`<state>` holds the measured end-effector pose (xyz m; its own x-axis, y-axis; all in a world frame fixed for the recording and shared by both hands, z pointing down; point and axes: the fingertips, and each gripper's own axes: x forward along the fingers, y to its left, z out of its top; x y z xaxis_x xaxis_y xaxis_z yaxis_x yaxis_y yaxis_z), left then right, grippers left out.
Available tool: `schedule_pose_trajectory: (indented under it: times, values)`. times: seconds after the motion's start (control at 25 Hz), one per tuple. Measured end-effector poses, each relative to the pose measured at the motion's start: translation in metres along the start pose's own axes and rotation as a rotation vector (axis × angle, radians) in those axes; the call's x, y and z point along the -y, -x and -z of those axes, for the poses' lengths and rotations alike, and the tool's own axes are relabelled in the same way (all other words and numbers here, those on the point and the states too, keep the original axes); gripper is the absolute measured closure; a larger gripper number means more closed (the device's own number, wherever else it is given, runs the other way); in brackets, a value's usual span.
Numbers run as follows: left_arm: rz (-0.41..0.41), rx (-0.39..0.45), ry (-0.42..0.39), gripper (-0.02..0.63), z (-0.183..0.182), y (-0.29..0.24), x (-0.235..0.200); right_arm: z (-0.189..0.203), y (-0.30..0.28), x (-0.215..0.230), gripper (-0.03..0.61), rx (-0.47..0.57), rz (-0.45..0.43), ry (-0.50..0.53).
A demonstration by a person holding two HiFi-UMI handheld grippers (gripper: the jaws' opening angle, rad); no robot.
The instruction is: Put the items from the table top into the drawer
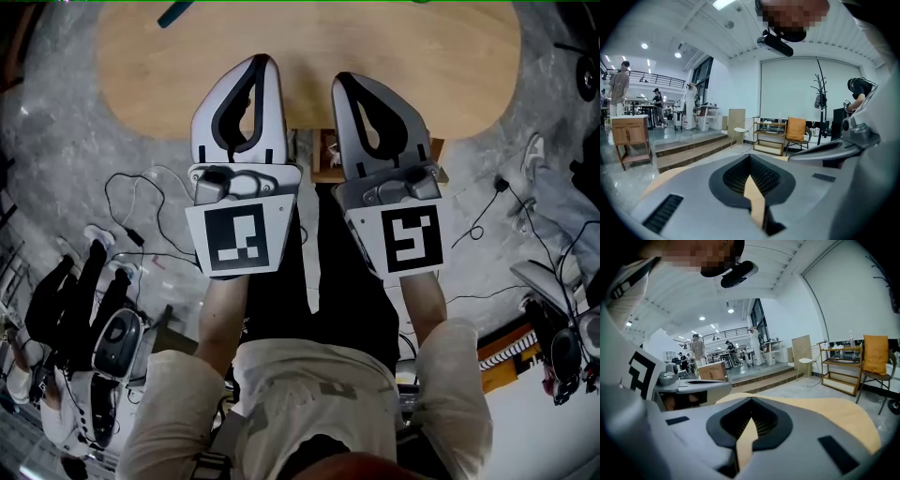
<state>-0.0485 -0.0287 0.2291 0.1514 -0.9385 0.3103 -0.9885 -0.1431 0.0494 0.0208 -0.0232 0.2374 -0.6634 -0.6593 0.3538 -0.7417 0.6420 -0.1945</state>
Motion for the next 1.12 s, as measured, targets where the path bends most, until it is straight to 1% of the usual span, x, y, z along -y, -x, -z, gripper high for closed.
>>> schedule_pose_trajectory:
  times: [0.16,0.24,0.28,0.36,0.44,0.52,0.64,0.76,0.84,0.92,1.04,1.12]
  values:
    - [0.014,-0.007,-0.005,0.607,0.004,-0.004,0.007,0.006,-0.007,0.013,0.574,-0.019,0.013,0.012]
    - [0.023,-0.009,-0.011,0.607,0.004,-0.004,0.01,0.01,-0.015,0.028,0.569,-0.035,0.035,0.011]
    - [0.026,-0.011,-0.012,0.607,0.004,-0.004,0.011,0.013,-0.019,0.039,0.555,-0.04,0.048,0.008]
    - [0.031,-0.017,-0.009,0.607,0.006,-0.006,0.014,0.021,-0.032,0.068,0.399,-0.055,0.088,-0.002]
    - [0.041,-0.026,-0.008,0.607,0.009,-0.01,0.016,0.035,-0.049,0.106,0.341,-0.082,0.152,-0.024]
    - [0.052,-0.024,-0.01,0.607,0.01,-0.017,0.018,0.053,-0.068,0.149,0.313,-0.123,0.233,-0.058]
    - [0.06,-0.022,-0.008,0.607,0.015,-0.026,0.021,0.086,-0.094,0.212,0.287,-0.213,0.357,-0.065]
    - [0.069,-0.038,0.0,0.607,0.024,-0.034,0.023,0.122,-0.113,0.259,0.273,-0.316,0.431,-0.094]
    - [0.075,-0.052,-0.006,0.607,0.028,-0.039,0.023,0.143,-0.123,0.278,0.272,-0.379,0.447,-0.13]
    - [0.076,-0.059,-0.008,0.607,0.029,-0.043,0.022,0.155,-0.132,0.288,0.272,-0.434,0.442,-0.141]
    - [0.077,-0.061,-0.009,0.607,0.027,-0.047,0.021,0.163,-0.139,0.294,0.273,-0.498,0.434,-0.12]
    - [0.081,-0.063,-0.01,0.607,0.029,-0.049,0.021,0.167,-0.14,0.298,0.273,-0.518,0.44,-0.106]
